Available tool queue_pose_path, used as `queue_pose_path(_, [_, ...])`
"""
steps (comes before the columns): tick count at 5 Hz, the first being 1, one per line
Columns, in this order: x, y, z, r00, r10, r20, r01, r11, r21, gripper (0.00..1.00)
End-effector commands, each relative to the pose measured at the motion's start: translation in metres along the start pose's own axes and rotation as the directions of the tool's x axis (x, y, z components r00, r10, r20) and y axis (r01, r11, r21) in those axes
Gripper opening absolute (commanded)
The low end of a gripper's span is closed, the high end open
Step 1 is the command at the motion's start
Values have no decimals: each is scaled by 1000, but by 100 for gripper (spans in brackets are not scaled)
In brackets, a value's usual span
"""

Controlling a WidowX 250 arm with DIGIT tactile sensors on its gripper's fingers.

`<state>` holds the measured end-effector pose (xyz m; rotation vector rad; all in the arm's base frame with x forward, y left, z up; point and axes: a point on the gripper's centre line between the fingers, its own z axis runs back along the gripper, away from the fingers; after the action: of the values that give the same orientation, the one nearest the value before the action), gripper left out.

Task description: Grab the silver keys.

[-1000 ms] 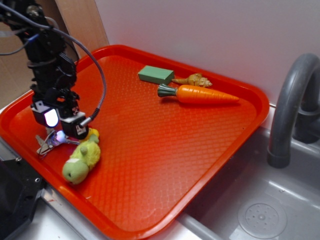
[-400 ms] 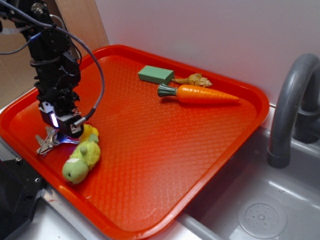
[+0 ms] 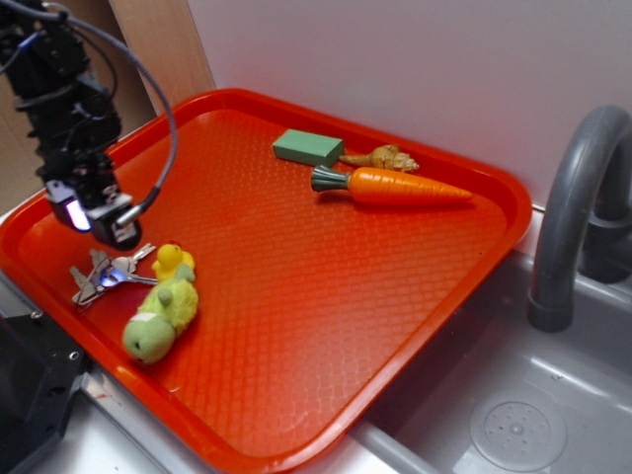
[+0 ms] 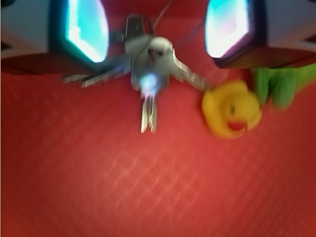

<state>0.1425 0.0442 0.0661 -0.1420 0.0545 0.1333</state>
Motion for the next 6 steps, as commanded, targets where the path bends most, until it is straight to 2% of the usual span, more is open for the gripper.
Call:
queue_pose_path(1, [-29,-24,-10,992,-92,85,85,993,81,100])
queue_pose_path(2, [-26,-21,-15,995,-72,75,67,996,66,100])
queue_pose_path(3, [-20,-22,-21,996,-60,72,53,995,86,100])
queue_pose_path(4, [-17,-20,-20,997,-44,68,38,995,92,95])
queue_pose_path(5, [-19,-22,-18,997,-39,64,33,995,90,0])
queue_pose_path(6, [-23,-23,-13,996,-44,72,38,996,85,0])
